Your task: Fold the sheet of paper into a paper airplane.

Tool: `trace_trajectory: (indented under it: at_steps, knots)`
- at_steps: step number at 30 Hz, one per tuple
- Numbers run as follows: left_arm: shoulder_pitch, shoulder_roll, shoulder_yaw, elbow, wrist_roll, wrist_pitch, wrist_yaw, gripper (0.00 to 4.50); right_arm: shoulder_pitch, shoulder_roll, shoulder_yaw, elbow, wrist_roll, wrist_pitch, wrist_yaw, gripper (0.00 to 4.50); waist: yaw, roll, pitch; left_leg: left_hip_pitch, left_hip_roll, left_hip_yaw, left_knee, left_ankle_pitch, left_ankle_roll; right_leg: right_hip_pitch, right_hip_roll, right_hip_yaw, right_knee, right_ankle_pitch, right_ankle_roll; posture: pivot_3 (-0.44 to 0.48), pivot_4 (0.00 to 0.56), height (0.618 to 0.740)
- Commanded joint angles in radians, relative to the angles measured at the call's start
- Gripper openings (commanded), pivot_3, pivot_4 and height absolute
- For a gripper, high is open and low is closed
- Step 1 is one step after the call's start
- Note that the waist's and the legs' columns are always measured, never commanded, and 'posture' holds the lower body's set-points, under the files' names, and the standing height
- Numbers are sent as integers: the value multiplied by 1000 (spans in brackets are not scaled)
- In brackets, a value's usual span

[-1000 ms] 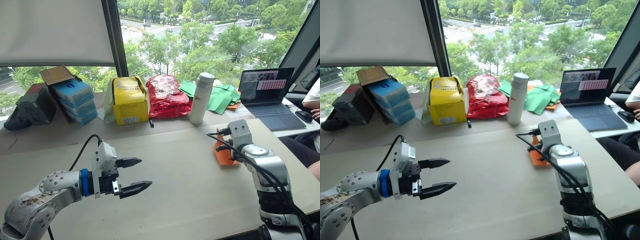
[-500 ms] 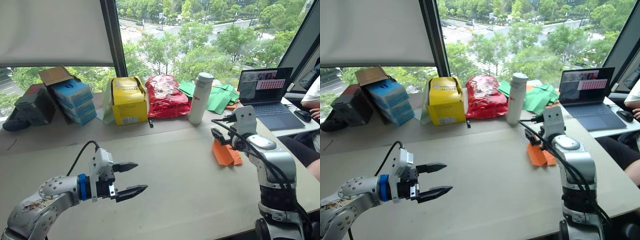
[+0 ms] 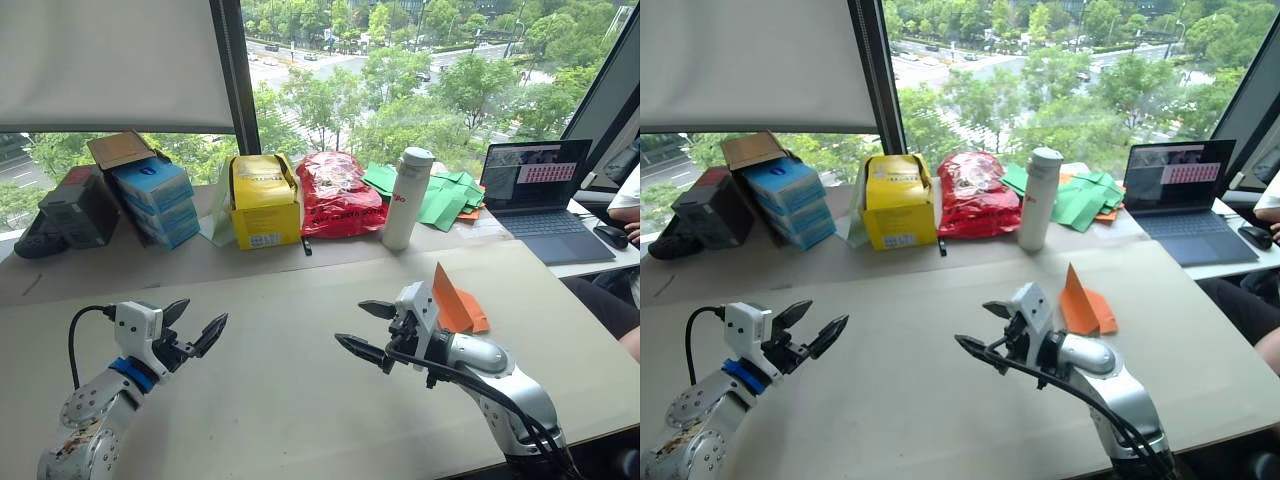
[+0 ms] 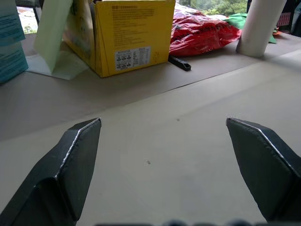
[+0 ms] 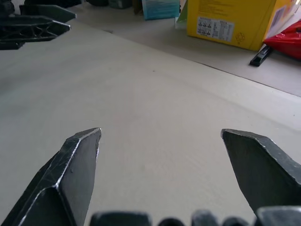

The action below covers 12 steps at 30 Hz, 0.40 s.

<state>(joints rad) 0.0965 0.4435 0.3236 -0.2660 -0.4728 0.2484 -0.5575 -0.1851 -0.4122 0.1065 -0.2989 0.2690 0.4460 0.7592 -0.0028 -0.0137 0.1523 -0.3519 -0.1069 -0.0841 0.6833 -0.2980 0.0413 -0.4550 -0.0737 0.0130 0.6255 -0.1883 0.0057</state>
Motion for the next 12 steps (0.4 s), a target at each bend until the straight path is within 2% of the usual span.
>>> trace_trajectory:
  at_steps: [1, 12]
  knots:
    - [9, -8, -6, 1, 31, -55, 3, 4500, -11, 16, -3, 42, -21, -117, -11, 4479, 0, 0, 0, 0, 0, 0, 0, 0, 0, 0, 0, 0, 0, 0, 0, 0, 150, 738]
    - [-5, -5, -18, 0, 39, -66, -9, 4500, -20, 30, 18, 83, -40, -162, -26, 4479, 0, 0, 0, 0, 1, 1, 0, 0, 0, -1, 0, 0, 1, 0, 0, 0, 150, 738]
